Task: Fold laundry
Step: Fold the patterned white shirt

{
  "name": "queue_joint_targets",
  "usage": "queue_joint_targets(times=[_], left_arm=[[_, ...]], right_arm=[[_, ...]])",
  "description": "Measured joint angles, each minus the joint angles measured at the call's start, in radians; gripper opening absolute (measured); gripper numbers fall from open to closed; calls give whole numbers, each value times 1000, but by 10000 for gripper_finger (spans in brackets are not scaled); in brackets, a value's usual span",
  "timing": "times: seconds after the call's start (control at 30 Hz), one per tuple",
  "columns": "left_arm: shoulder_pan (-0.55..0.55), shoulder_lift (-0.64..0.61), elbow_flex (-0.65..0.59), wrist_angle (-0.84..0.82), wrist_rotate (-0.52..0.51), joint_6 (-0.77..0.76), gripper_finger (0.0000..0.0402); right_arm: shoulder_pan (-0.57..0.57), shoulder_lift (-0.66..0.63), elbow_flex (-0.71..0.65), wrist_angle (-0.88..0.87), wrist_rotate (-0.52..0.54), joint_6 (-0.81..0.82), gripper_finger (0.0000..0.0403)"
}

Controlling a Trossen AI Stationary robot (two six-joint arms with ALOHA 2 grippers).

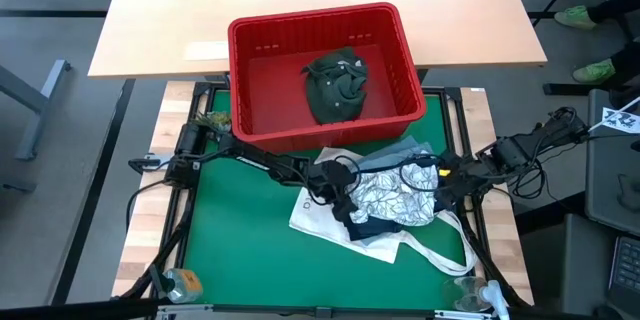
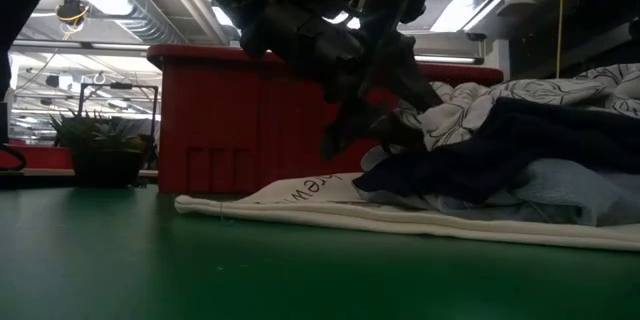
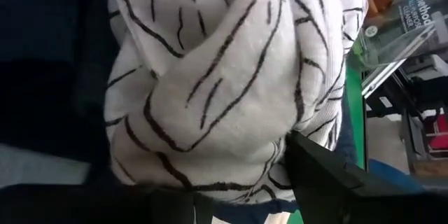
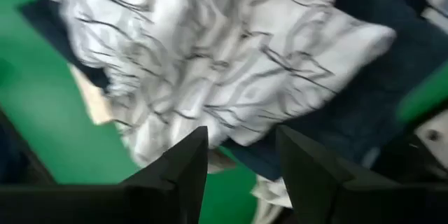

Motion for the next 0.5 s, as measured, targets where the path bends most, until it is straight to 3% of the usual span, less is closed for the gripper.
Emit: queue_joint_targets(times=[0.5], left_arm=[[-4, 0, -1, 1, 6, -2, 151]], right_arm=[[1, 40, -96, 164, -68, 133, 170]])
